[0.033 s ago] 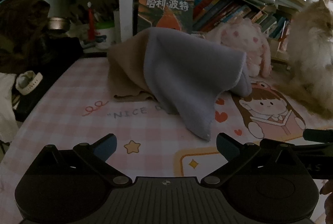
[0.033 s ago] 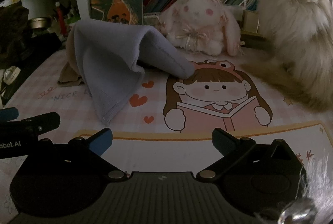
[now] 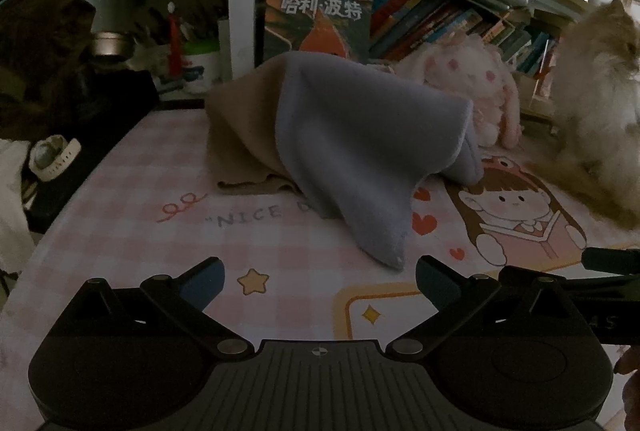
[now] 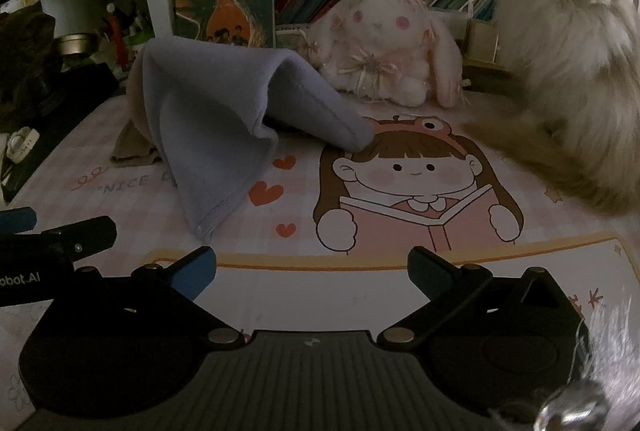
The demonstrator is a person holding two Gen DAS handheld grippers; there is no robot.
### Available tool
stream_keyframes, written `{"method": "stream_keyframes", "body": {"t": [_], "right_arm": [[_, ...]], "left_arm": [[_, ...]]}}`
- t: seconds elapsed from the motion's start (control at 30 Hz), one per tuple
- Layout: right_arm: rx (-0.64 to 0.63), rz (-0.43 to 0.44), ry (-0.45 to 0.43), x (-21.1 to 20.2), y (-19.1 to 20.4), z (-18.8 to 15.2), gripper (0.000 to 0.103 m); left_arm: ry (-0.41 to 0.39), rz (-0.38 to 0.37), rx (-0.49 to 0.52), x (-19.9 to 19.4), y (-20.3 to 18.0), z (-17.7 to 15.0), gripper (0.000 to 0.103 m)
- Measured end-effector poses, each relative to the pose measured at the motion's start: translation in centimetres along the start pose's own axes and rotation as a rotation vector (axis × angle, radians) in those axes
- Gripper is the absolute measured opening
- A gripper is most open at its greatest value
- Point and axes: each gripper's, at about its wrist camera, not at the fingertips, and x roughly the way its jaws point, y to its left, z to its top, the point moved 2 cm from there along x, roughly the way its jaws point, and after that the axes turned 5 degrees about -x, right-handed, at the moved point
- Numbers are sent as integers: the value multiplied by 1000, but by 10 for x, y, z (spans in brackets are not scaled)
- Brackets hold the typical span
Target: Fold clothes
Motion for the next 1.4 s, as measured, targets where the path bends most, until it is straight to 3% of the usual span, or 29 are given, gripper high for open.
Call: {"method": "stream_keyframes", "body": {"t": [1.4], "right_arm": [[2, -3, 17, -1, 2, 0, 103]], "left_arm": [[22, -1, -23, 1, 4, 1, 103]]}}
